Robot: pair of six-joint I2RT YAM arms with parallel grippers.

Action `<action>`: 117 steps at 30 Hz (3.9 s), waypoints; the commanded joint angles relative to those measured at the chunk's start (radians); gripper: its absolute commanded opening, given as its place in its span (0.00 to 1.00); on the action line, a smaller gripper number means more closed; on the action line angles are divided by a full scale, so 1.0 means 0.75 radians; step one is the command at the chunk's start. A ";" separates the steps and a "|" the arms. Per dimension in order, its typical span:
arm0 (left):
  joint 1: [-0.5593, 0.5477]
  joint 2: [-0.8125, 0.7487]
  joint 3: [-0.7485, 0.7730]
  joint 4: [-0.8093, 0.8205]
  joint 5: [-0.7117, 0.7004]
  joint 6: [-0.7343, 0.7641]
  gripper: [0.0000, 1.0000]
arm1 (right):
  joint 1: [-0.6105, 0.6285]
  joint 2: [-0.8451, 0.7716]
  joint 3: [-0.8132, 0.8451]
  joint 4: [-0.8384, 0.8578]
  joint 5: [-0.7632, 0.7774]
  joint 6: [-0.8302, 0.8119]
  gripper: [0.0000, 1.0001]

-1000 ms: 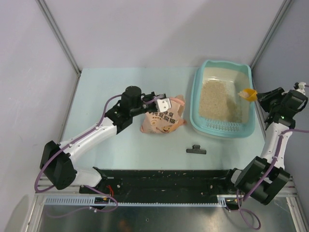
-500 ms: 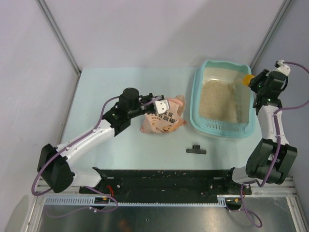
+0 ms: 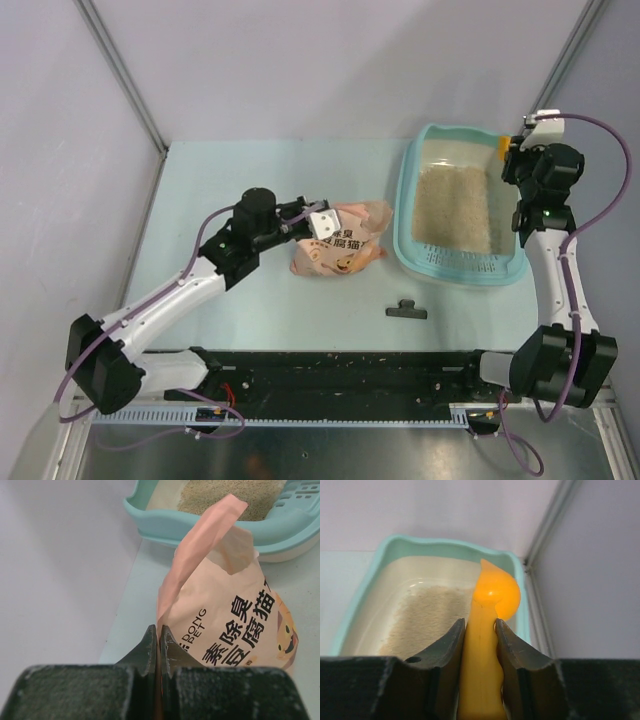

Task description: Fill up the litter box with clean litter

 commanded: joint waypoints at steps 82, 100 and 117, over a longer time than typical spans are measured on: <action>0.251 -0.393 -0.096 -0.080 0.011 -0.332 0.00 | 0.917 0.373 0.056 -0.185 -0.815 0.074 0.35; 0.251 -0.360 -0.084 -0.094 -0.052 -0.364 0.00 | 0.816 0.220 0.007 -0.576 -1.269 -0.542 0.74; 0.177 -0.409 -0.088 -0.163 -0.159 -0.399 0.00 | 0.970 0.351 -0.056 0.065 -1.177 -0.192 0.68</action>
